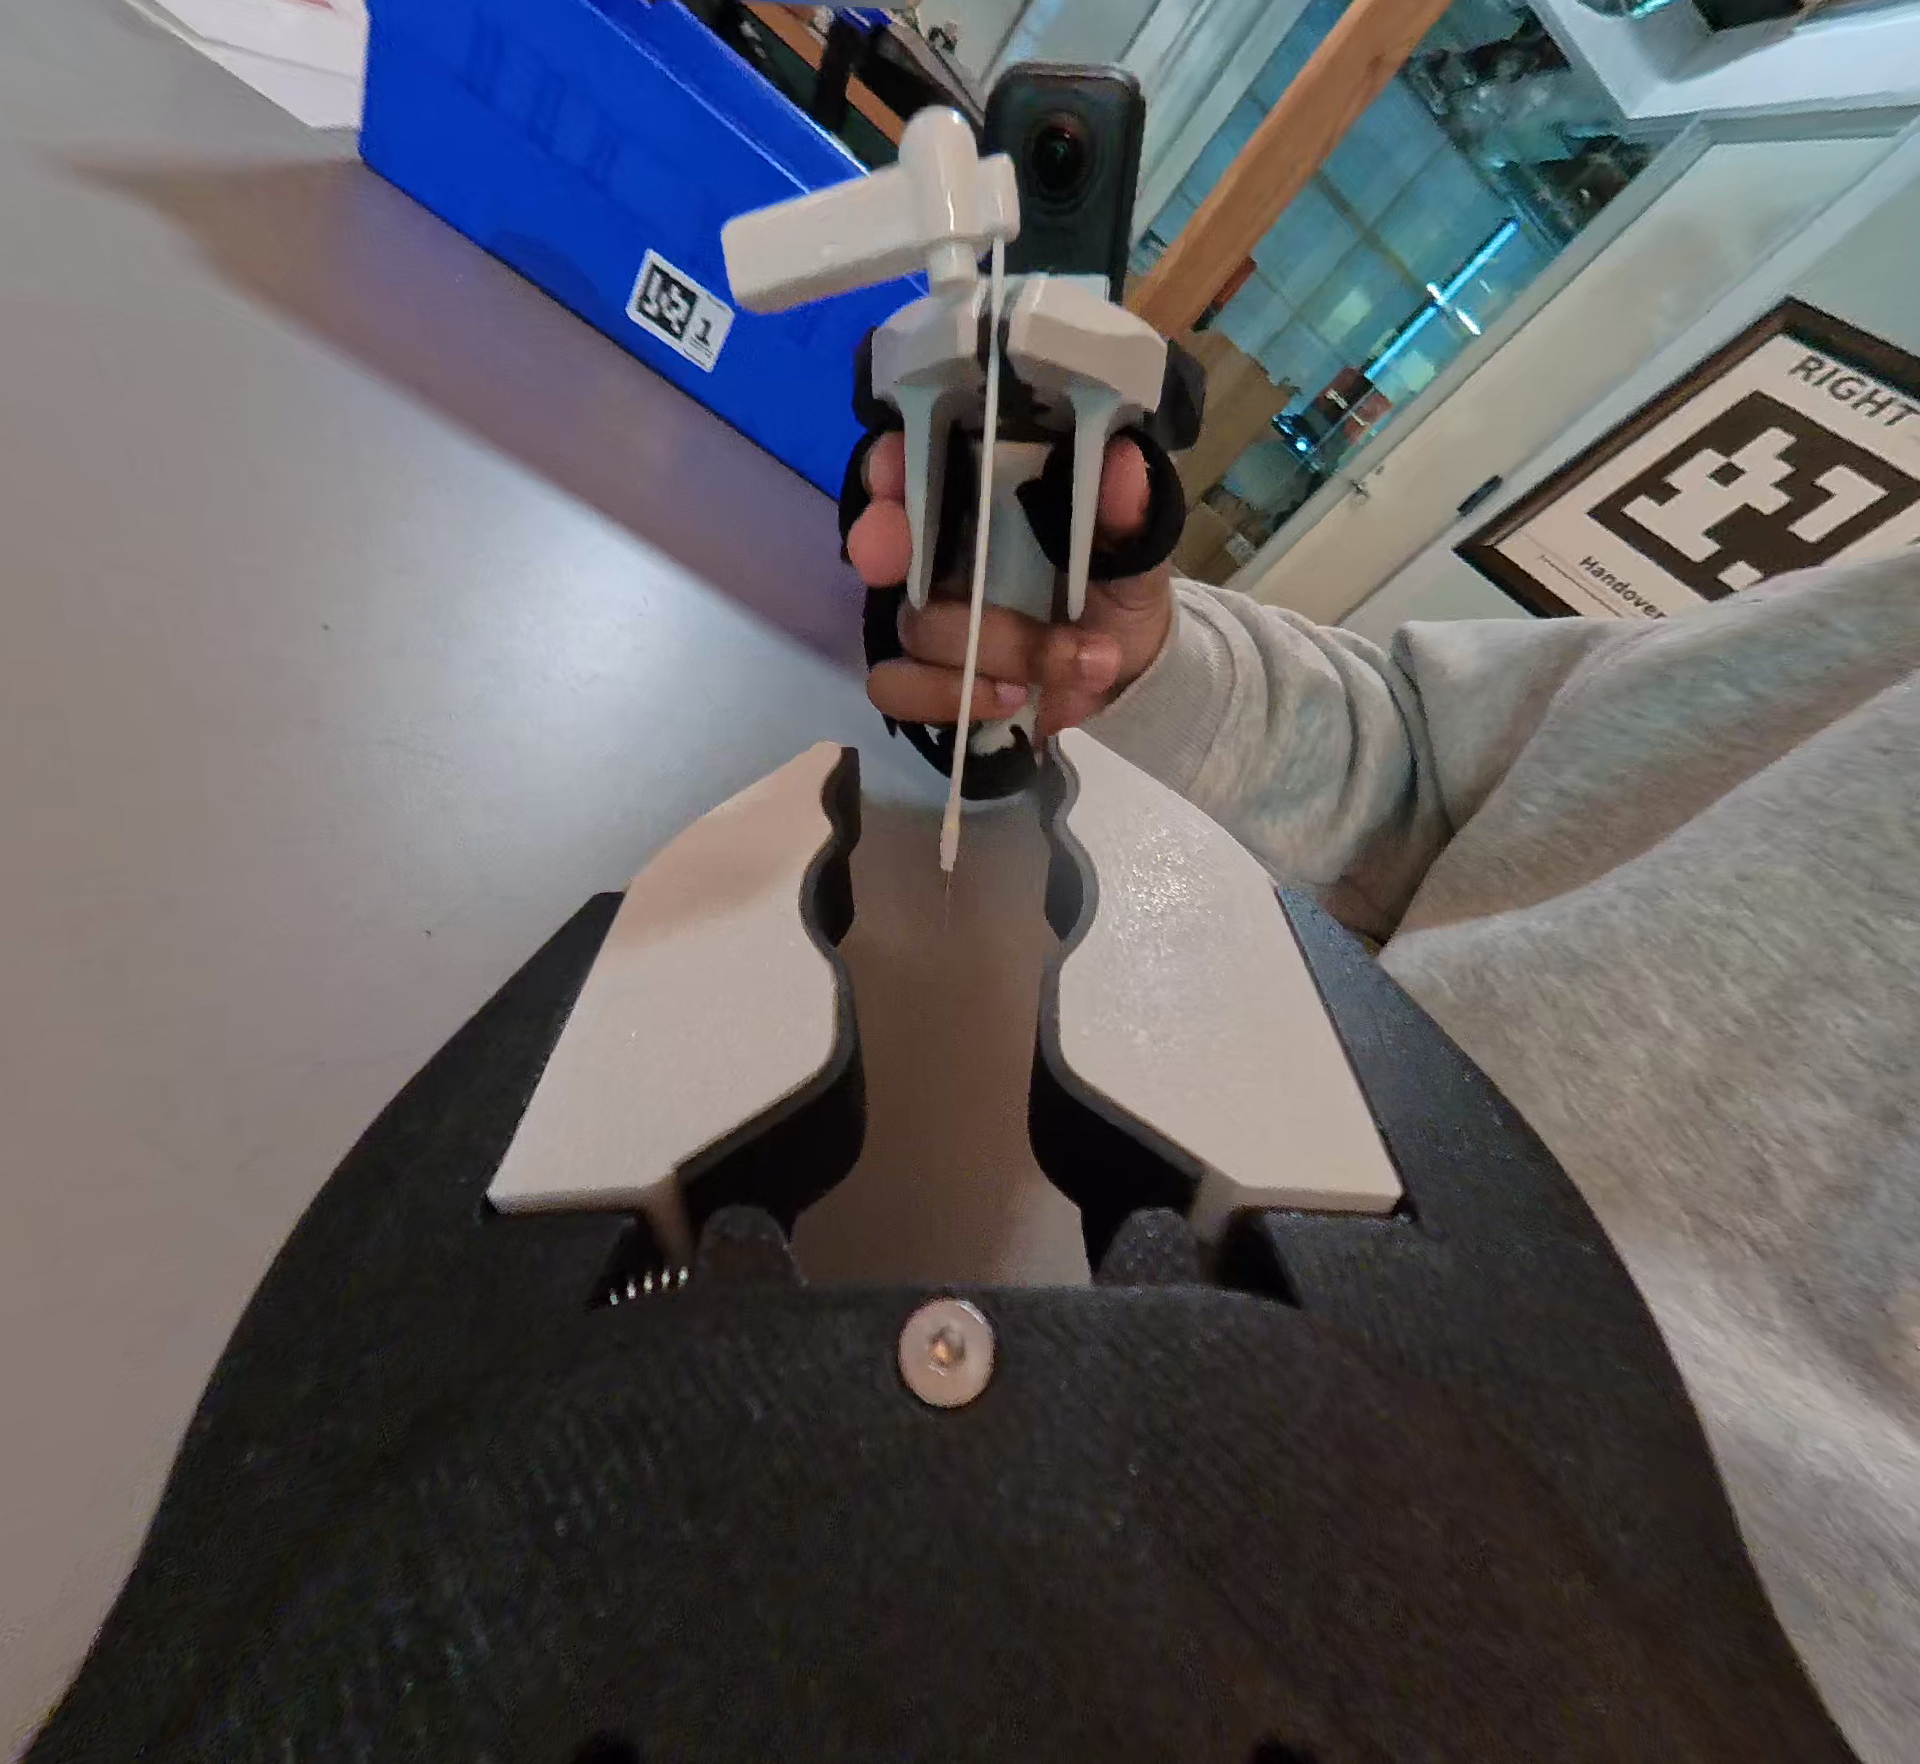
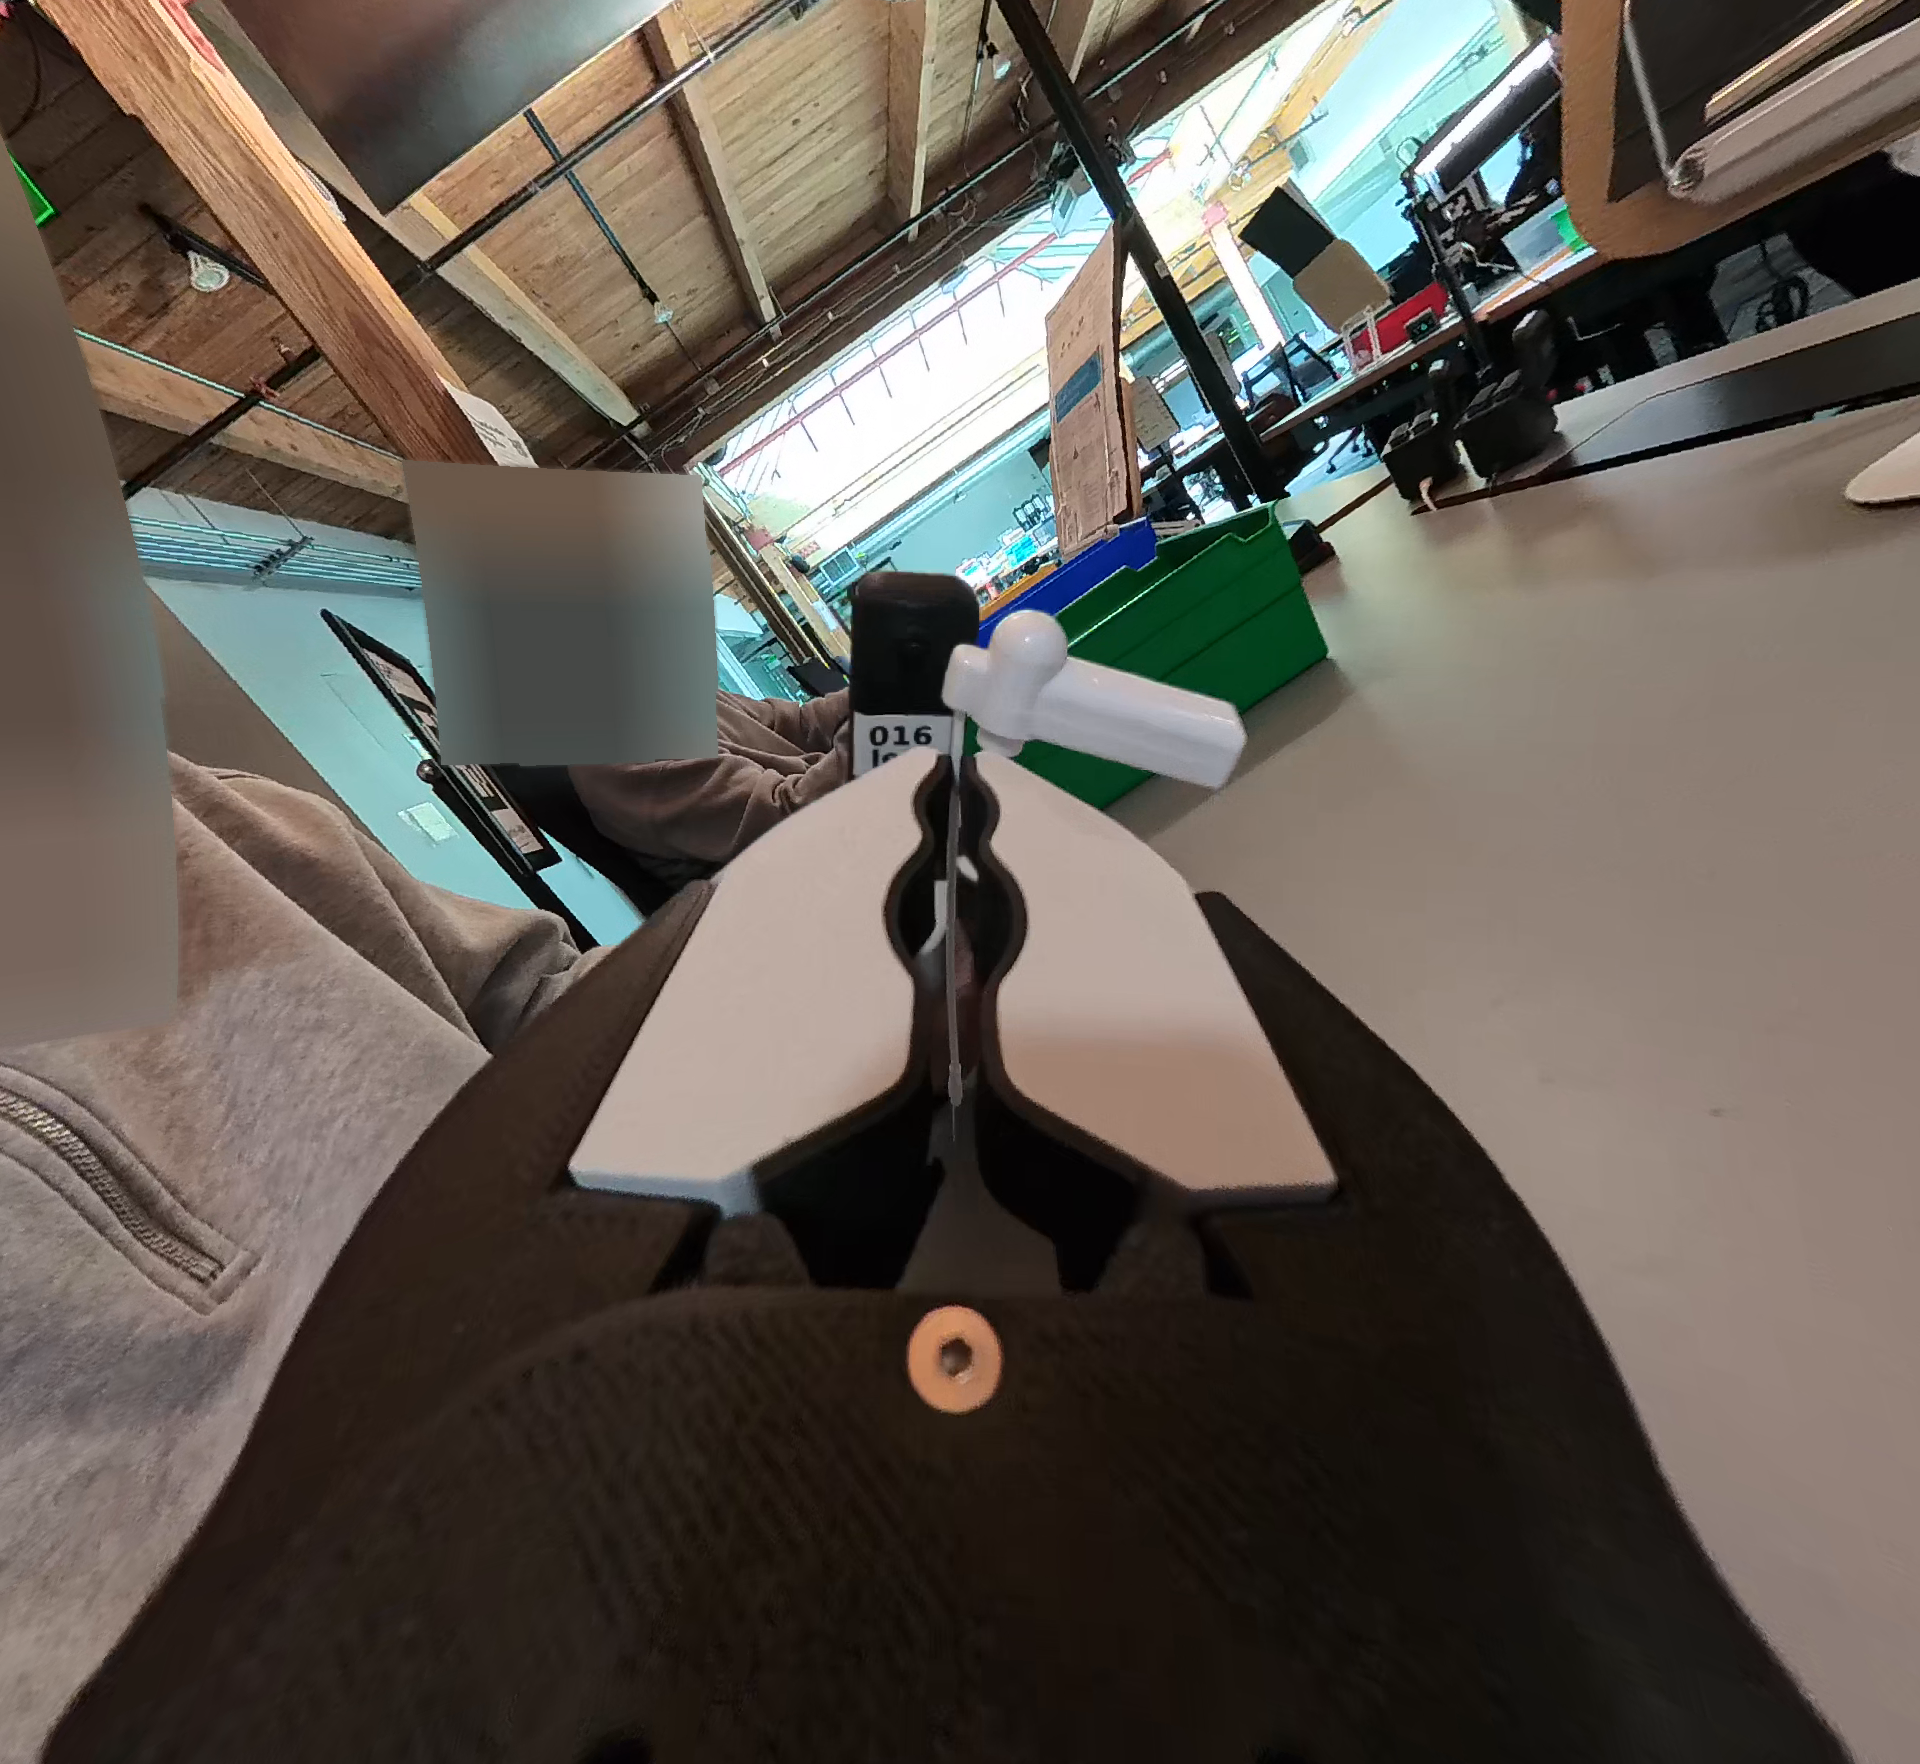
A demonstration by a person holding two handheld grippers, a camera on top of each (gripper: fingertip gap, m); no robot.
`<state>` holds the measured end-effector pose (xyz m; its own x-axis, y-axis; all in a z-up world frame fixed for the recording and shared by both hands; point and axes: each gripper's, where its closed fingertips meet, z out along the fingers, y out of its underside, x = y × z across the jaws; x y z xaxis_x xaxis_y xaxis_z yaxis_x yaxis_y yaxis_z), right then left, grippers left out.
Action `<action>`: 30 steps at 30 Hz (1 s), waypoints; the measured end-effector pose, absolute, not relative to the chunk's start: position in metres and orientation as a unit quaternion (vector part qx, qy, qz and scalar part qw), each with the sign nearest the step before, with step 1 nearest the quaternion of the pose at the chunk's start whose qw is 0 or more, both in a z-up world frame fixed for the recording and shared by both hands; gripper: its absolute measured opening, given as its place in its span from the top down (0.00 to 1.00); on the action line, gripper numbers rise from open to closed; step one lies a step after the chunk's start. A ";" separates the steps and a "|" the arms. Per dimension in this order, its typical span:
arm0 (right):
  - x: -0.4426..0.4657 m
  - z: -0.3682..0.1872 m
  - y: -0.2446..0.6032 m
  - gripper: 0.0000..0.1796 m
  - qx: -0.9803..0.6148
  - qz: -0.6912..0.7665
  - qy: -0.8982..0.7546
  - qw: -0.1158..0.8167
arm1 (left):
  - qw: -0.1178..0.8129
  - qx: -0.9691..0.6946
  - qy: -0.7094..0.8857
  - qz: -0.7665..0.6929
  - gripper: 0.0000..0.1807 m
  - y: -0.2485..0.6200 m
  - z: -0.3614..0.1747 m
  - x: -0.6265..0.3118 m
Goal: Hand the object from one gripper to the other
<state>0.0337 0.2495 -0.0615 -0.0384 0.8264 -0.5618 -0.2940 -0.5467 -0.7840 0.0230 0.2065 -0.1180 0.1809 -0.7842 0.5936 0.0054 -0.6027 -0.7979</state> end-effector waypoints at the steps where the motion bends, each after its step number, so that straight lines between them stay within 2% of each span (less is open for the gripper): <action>1: 0.035 -0.061 0.250 0.99 -0.557 0.681 -0.236 0.413 | 0.331 -0.687 0.286 -0.580 0.83 0.204 -0.120 0.024; 6: 0.037 -0.059 0.252 0.99 -0.552 0.688 -0.228 0.413 | 0.289 -0.701 0.316 -0.570 0.86 0.192 -0.135 0.032; 11: 0.035 -0.059 0.249 0.99 -0.551 0.687 -0.235 0.413 | 0.303 -0.701 0.337 -0.551 0.98 0.190 -0.135 0.034; 16: 0.039 -0.057 0.252 0.99 -0.545 0.694 -0.221 0.416 | 0.318 -0.694 0.331 -0.555 0.99 0.193 -0.128 0.031; 17: 0.040 -0.057 0.254 0.98 -0.545 0.695 -0.215 0.417 | 0.322 -0.691 0.331 -0.556 0.99 0.194 -0.126 0.030; 20: 0.041 -0.061 0.262 0.84 -0.555 0.689 -0.195 0.423 | 0.334 -0.673 0.320 -0.577 0.99 0.193 -0.113 0.029; 22: 0.039 -0.066 0.264 0.78 -0.564 0.691 -0.186 0.413 | 0.336 -0.656 0.302 -0.605 0.99 0.193 -0.100 0.027; 27: 0.032 -0.074 0.255 0.86 -0.574 0.704 -0.210 0.363 | 0.353 -0.619 0.243 -0.658 0.99 0.202 -0.073 0.014; 30: 0.031 -0.078 0.256 0.87 -0.586 0.670 -0.231 0.392 | 0.354 -0.608 0.212 -0.678 0.99 0.207 -0.065 0.007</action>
